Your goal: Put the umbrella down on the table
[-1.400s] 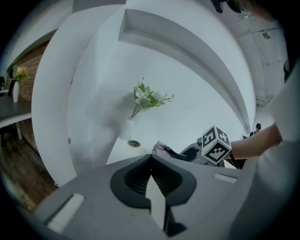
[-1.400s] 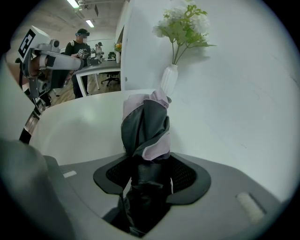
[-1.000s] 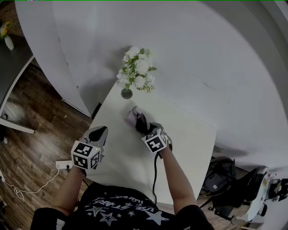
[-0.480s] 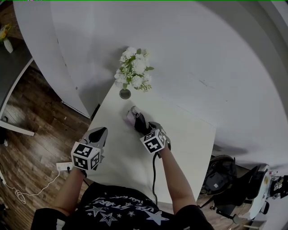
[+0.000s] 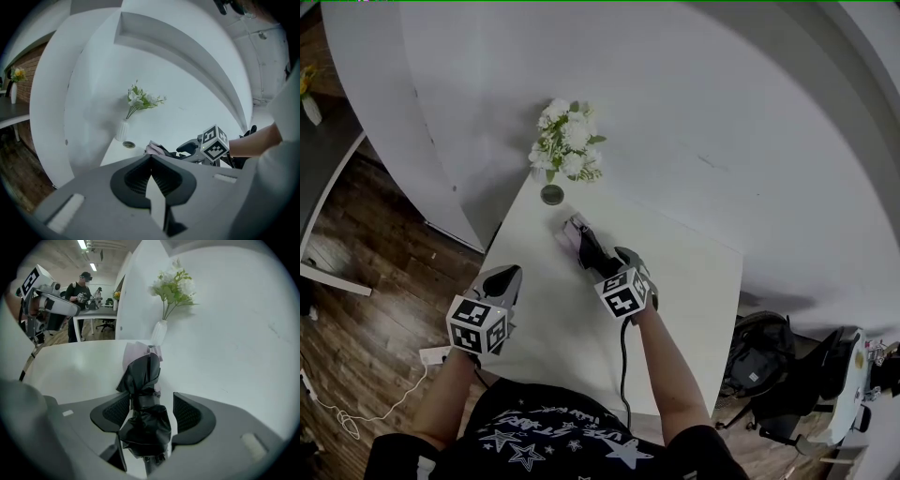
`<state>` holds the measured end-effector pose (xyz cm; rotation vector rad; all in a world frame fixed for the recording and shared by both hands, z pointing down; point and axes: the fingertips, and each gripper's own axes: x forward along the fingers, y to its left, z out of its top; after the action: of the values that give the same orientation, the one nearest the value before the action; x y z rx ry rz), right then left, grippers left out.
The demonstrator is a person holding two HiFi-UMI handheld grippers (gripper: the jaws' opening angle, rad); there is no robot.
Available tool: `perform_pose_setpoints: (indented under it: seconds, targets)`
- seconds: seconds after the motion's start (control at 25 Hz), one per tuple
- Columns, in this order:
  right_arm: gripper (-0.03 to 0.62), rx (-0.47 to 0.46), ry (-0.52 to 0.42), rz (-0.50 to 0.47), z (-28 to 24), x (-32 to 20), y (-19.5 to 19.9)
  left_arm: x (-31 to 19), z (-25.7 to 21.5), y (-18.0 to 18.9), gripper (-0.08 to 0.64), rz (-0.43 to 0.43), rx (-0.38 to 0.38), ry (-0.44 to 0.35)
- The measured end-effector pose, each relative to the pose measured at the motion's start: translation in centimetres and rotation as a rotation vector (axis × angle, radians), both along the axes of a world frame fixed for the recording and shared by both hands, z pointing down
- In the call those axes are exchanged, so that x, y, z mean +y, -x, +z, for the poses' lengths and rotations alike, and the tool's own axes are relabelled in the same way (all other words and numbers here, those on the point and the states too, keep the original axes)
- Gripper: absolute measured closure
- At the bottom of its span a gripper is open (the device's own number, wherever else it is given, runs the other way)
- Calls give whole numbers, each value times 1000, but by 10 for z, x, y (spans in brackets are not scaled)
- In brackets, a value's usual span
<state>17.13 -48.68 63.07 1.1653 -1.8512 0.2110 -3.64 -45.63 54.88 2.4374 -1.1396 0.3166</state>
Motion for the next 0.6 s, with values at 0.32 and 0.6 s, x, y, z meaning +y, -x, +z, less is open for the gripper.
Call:
perform_pose_setpoints:
  seconds: [0.32,0.6]
  targets:
    - [311,-47,-133,72,-46,26,-14,24,-25,-6,557,7,4,-40]
    - [364,-80,-249,112,-84,64,-20,56,-47,-7,557,15,0,-88]
